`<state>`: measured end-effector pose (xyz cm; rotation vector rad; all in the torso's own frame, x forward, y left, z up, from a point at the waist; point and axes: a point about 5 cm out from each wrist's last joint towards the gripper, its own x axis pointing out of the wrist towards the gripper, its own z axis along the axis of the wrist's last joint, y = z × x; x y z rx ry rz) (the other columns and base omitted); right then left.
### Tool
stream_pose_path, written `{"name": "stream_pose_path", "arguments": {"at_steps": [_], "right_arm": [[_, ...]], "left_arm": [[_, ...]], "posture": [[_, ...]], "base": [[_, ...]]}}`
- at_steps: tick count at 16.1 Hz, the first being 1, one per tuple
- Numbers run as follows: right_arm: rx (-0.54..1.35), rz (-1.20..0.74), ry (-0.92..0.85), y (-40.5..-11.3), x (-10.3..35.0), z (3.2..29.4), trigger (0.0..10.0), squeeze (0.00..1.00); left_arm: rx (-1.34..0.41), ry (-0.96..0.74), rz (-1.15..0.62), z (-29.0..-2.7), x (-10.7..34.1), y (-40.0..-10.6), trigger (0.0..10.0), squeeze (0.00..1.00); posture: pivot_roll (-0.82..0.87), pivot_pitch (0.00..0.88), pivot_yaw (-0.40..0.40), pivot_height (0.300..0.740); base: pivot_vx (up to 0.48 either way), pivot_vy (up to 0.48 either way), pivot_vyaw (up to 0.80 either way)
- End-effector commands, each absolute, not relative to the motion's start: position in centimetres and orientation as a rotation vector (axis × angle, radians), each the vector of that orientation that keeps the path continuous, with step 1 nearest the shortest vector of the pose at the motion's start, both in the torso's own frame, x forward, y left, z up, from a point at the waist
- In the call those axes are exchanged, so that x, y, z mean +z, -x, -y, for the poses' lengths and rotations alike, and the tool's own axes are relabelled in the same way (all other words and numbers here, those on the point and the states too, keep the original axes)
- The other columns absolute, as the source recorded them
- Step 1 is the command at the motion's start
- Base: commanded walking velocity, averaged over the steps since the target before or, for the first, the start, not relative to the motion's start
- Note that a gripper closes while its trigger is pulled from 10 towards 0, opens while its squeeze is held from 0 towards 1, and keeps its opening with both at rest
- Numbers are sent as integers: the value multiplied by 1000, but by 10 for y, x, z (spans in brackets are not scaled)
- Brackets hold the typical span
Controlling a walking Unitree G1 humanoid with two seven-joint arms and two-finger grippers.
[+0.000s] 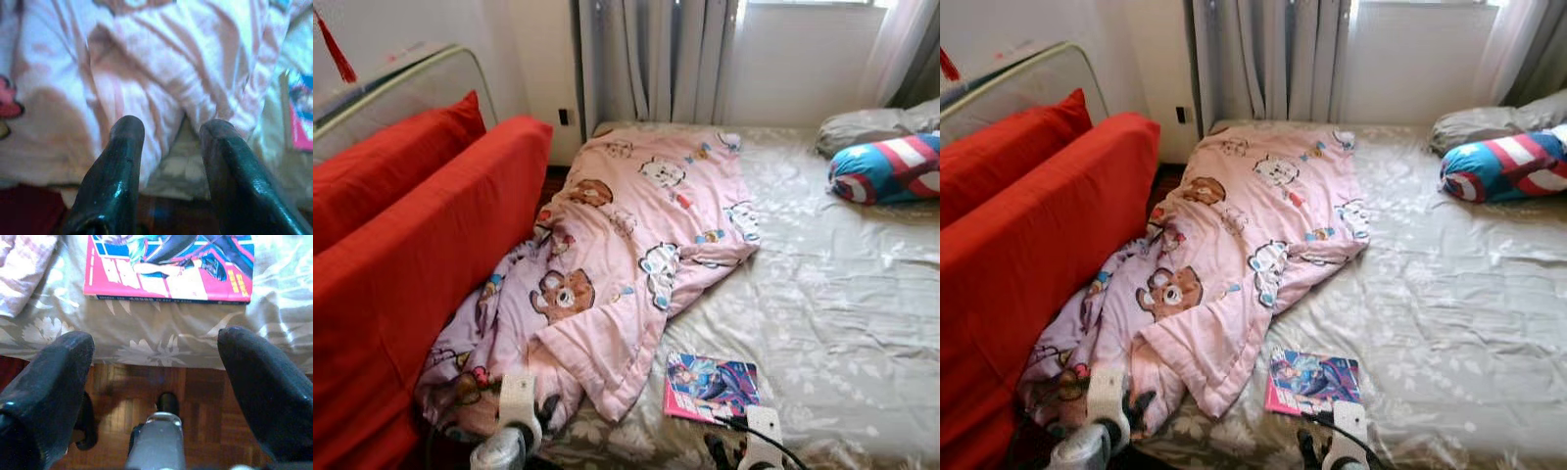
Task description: Clean up the room
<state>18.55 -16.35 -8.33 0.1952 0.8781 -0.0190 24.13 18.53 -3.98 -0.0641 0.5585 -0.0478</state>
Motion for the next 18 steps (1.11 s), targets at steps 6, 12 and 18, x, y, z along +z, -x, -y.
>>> {"name": "stream_pose_path", "arguments": {"at_steps": [6, 12, 18], "right_arm": [[-41, -703, -220, -190, -75, 165, 10000, 0], [-84, -120, -163, -272, 19, 195, 10000, 0], [-126, -58, -117, -248, 31, 195, 10000, 0]], "left_arm": [[-48, 87, -275, -201, -8, -250, 10000, 0], [-131, 44, -80, -195, 29, -258, 10000, 0], [-148, 3, -20, -203, 52, -249, 10000, 0]], "posture": [[-79, 0, -1, 740], [-73, 0, -10, 740], [-75, 0, -17, 740]], "base": [[0, 0, 0], [0, 0, 0], [0, 0, 0]]}}
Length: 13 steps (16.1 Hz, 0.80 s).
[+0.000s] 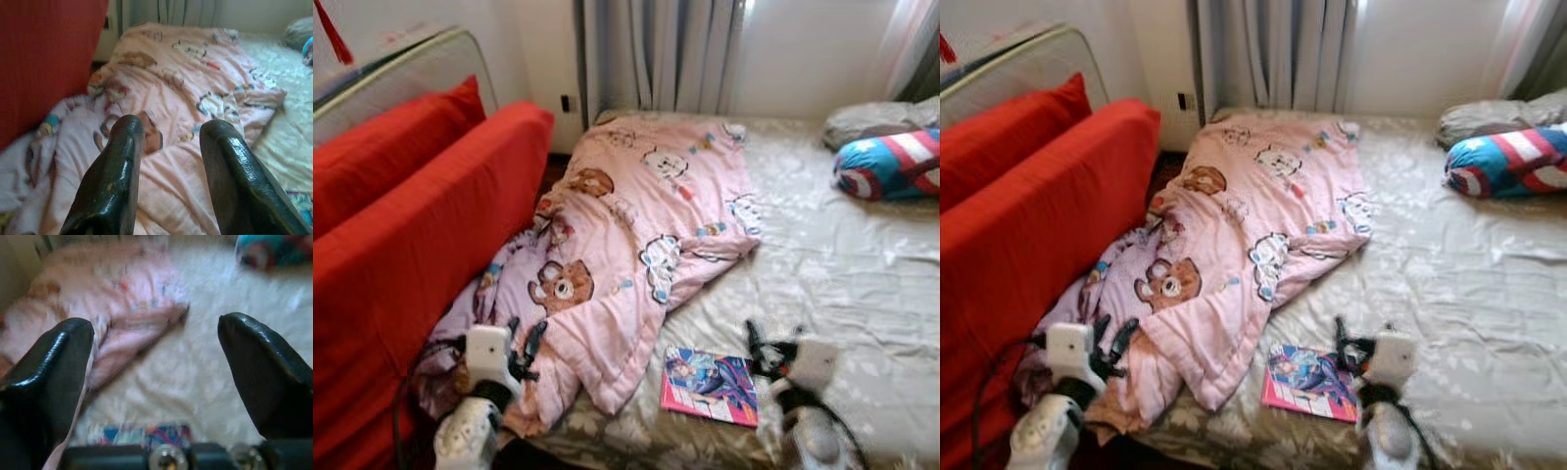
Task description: Clean up the room
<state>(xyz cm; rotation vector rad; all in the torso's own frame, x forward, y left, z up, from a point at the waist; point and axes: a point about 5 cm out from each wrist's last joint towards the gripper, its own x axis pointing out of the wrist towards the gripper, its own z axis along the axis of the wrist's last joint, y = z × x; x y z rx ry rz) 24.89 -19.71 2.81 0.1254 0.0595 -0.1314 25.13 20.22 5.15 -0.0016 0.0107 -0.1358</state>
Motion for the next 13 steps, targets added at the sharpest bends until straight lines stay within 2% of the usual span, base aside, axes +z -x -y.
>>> {"name": "stream_pose_path", "arguments": {"at_steps": [1, 3, 5, 9, 13], "right_arm": [[-109, -52, -100, -244, 32, 194, 10000, 0], [-118, -47, -97, -244, 35, 194, 10000, 0], [-180, -58, -93, -247, 38, 200, 10000, 0], [-158, -86, -57, -245, 39, 189, 10000, 0], [-176, -127, -48, -247, 37, 189, 10000, 0]], "left_arm": [[-154, -2, -15, -204, 55, -248, 10000, 0], [-186, -33, 0, -200, 61, -250, 10000, 0], [-174, 6, 6, -197, 66, -257, 10000, 0], [-126, 77, -33, -199, 64, -258, 10000, 0], [-153, 72, -22, -199, 71, -259, 10000, 0]], "posture": [[-76, 0, -16, 740], [-77, 0, -15, 740], [-81, 0, -7, 740], [-86, 0, -4, 740], [-82, 0, 0, 735]], "base": [[0, 0, 0], [0, 0, 0], [0, 0, 0], [0, 0, 0], [0, 0, 0]]}}
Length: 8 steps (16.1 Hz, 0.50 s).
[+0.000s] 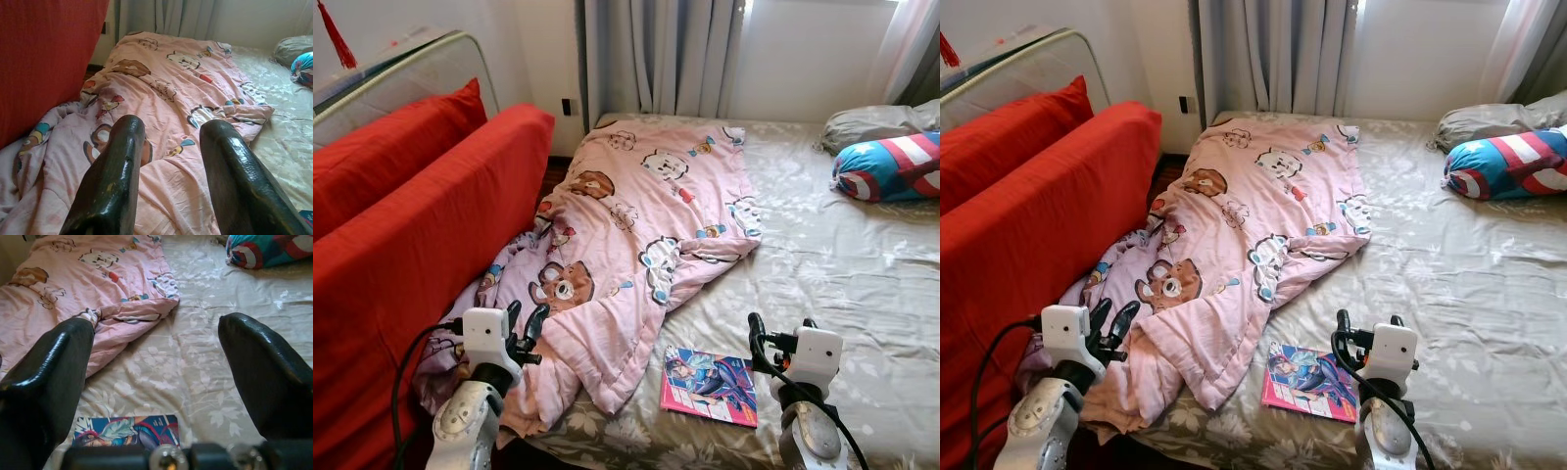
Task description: Clean up the room
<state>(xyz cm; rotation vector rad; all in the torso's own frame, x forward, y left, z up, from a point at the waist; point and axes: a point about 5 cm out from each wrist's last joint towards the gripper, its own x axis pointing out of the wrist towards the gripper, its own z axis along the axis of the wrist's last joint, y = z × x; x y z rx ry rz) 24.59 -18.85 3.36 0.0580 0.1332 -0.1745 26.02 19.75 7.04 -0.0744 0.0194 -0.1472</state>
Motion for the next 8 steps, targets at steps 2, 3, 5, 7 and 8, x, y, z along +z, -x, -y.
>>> {"name": "stream_pose_path", "arguments": {"at_steps": [2, 3, 5, 7, 8], "right_arm": [[-161, -117, -40, -247, 40, 188, 10000, 0], [-156, -104, -49, -246, 41, 188, 10000, 0], [-159, -96, -54, -246, 44, 188, 10000, 0], [-157, -101, -57, -247, 44, 187, 10000, 0], [-155, -102, -55, -248, 44, 186, 10000, 0]], "left_arm": [[-161, 76, -33, -199, 72, -261, 10000, 0], [-159, 77, -36, -199, 72, -261, 10000, 0], [-158, 82, -39, -198, 73, -261, 10000, 0], [-156, 79, -52, -197, 71, -260, 10000, 0], [-153, 80, -54, -198, 71, -260, 10000, 0]], "posture": [[-84, 0, -1, 710], [-84, 0, -2, 710], [-83, 3, -3, 710], [-81, 8, -4, 710], [-77, 11, -5, 710]], "base": [[0, 0, 0], [0, 0, 0], [0, 0, 0], [0, 0, 0], [0, 0, 0]]}}
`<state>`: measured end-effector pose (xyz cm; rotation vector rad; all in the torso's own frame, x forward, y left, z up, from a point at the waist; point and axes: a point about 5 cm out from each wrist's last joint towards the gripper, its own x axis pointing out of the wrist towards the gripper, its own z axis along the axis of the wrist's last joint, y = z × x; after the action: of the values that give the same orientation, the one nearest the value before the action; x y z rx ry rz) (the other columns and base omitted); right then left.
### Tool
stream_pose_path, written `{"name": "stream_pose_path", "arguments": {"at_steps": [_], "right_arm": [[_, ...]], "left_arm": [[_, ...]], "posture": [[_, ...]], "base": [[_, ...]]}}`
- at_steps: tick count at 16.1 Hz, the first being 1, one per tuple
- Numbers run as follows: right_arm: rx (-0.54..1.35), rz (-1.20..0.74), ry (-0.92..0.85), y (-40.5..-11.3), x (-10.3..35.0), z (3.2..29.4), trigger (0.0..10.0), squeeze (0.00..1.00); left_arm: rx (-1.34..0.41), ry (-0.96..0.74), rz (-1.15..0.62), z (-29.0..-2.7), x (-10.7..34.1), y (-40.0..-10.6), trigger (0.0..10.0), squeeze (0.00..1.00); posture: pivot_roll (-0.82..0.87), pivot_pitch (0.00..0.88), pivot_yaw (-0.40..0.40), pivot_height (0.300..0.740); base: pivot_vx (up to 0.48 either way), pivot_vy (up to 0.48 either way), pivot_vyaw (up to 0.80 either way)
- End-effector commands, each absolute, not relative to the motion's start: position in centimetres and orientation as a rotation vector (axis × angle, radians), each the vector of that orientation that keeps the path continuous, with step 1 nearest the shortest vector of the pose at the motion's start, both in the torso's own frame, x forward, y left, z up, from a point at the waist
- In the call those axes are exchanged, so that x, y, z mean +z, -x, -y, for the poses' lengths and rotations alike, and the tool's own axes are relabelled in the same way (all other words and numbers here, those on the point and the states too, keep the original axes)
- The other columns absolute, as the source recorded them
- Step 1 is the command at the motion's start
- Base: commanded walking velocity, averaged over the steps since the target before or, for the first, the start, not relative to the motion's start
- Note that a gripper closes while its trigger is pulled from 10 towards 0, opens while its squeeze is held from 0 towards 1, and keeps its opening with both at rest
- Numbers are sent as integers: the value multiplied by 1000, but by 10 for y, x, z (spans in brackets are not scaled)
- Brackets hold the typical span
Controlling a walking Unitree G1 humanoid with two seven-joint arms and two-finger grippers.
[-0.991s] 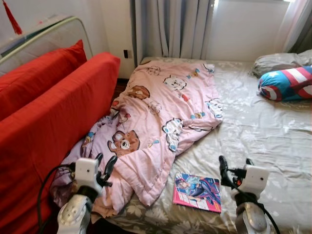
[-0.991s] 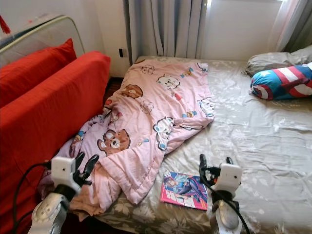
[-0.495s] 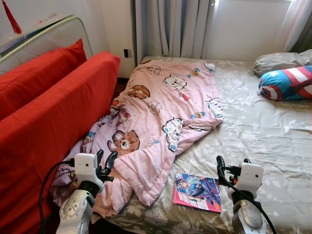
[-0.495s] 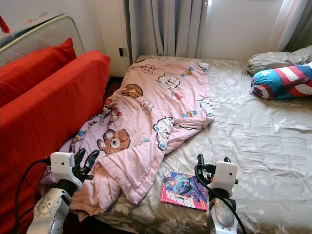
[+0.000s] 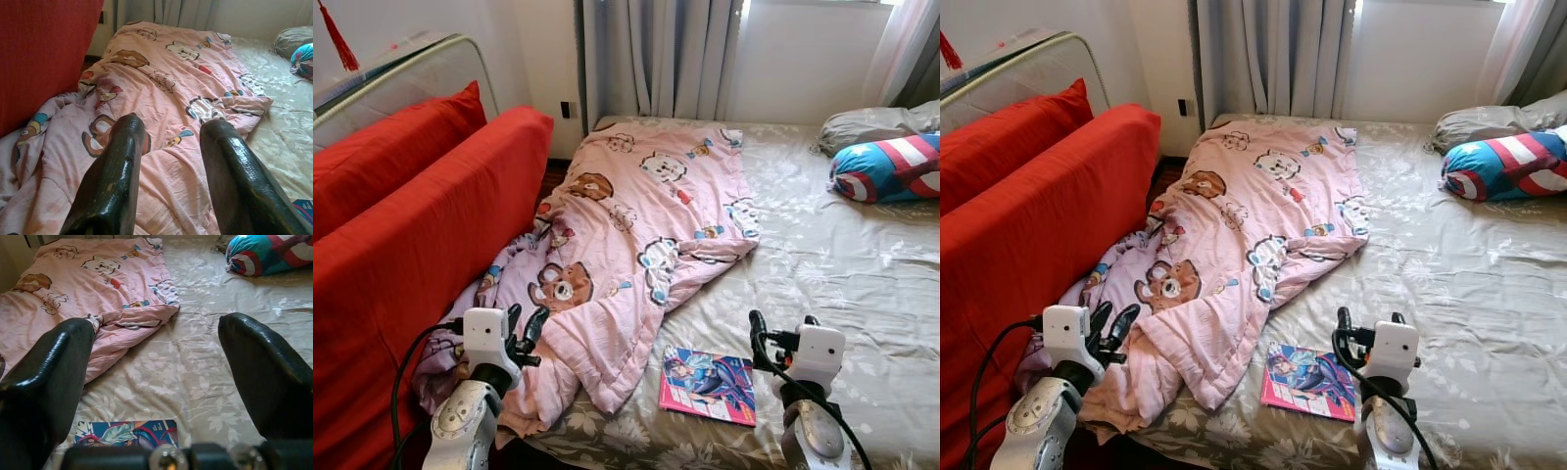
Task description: Clean up the room
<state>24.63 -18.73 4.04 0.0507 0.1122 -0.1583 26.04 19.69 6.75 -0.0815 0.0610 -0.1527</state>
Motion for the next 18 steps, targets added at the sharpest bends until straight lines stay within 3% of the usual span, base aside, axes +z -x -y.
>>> {"name": "stream_pose_path", "arguments": {"at_steps": [1, 6, 18], "right_arm": [[-154, -103, -53, -249, 45, 186, 10000, 0], [-134, -106, -52, -252, 44, 186, 10000, 0], [-132, -122, -43, -257, 46, 184, 10000, 0]], "left_arm": [[-153, 81, -54, -198, 71, -260, 10000, 0], [-147, 78, -51, -200, 73, -261, 10000, 0], [-143, 70, -52, -199, 73, -260, 10000, 0]], "posture": [[-77, 12, -5, 710], [-72, 16, -3, 681], [-72, 18, -5, 681]], "base": [[0, 0, 0], [0, 0, 0], [0, 0, 0]]}}
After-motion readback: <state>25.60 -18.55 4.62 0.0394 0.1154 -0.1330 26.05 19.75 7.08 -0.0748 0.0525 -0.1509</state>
